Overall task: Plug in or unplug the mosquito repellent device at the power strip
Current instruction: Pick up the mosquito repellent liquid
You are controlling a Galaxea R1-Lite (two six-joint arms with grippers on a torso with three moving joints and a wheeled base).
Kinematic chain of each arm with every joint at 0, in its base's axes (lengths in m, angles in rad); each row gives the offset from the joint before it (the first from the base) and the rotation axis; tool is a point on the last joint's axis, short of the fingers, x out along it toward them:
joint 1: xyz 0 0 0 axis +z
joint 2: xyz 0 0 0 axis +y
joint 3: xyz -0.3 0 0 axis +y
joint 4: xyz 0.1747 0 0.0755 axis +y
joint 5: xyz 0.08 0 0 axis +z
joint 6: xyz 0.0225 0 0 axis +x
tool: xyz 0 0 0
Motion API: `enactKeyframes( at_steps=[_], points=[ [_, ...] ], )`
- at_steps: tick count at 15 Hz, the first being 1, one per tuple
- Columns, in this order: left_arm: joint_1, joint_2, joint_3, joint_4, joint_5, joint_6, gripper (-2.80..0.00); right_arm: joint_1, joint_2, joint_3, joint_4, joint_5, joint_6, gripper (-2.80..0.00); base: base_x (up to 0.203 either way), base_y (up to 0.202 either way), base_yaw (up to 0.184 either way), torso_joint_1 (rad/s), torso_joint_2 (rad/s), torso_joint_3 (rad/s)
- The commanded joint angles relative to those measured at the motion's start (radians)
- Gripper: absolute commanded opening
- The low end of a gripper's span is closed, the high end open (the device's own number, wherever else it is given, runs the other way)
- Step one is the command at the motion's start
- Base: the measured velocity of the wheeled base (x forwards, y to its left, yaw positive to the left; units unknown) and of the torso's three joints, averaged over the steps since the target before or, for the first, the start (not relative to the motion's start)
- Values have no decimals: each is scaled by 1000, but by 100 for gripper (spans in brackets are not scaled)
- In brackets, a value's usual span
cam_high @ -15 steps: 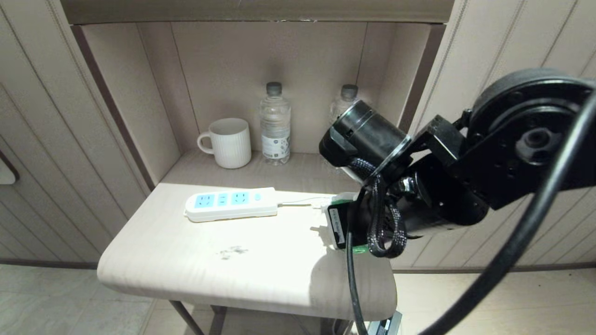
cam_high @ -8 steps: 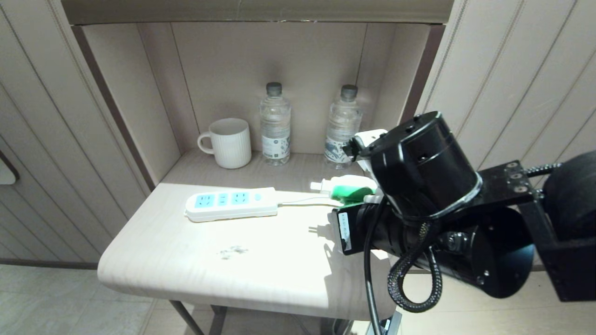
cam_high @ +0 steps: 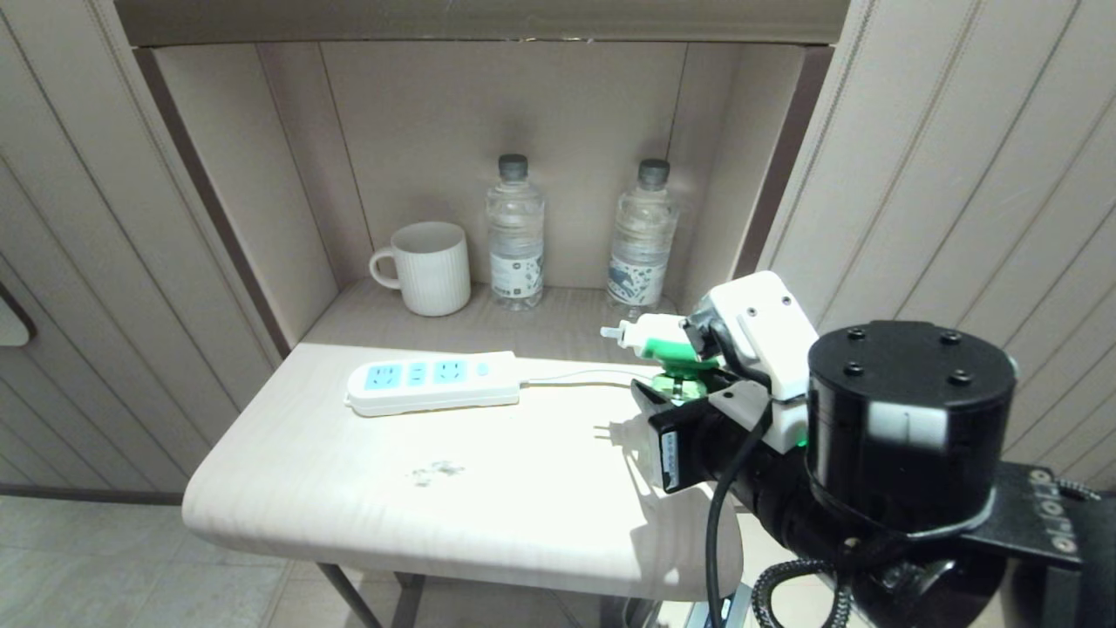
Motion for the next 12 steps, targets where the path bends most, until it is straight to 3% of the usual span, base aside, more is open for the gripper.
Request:
enactKeyframes(
  at_steps=[1, 9, 12],
  points=[
    [0, 1, 0, 0, 0, 0, -280, -3, 44, 99, -308, -20, -72, -280, 0, 0, 0, 0, 0, 0],
    [0, 1, 0, 0, 0, 0, -280, 6, 197, 135, -506, -58, -111, -280, 0, 0, 0, 0, 0, 0],
    [0, 1, 0, 0, 0, 0, -280, 7, 206, 138, -606, -85, -196, -280, 0, 0, 0, 0, 0, 0]
  ],
)
